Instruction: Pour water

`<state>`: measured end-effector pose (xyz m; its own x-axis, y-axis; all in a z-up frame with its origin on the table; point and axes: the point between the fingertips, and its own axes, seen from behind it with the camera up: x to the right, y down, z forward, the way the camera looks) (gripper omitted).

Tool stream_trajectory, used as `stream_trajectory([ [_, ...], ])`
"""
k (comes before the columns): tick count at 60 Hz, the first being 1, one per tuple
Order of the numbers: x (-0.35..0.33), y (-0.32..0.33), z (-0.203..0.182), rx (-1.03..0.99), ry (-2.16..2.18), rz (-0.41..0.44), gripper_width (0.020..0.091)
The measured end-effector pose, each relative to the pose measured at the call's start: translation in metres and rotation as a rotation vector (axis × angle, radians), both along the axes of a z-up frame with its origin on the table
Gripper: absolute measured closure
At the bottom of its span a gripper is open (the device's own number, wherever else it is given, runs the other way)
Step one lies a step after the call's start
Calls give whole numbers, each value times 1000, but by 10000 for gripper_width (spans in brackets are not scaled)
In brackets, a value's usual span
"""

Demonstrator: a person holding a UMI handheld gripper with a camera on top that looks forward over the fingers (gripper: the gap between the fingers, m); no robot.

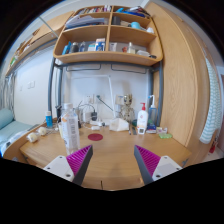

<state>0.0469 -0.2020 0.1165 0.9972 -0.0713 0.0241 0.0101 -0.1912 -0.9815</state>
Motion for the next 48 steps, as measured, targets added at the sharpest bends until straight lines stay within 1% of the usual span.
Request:
stream_trajectory([
  [6, -12, 3, -12, -25, 43, 19, 252],
  [17, -66, 15, -37, -48, 39, 107, 250],
  [23, -103, 25, -42, -50, 26, 163, 237],
  [28, -127, 39, -37, -30, 23, 192, 239],
  [32, -138, 55, -29, -6, 17, 197, 238],
  [41, -145, 94, -10, 42, 8, 165, 241],
  [48, -148, 120, -5, 47, -3, 158, 247],
])
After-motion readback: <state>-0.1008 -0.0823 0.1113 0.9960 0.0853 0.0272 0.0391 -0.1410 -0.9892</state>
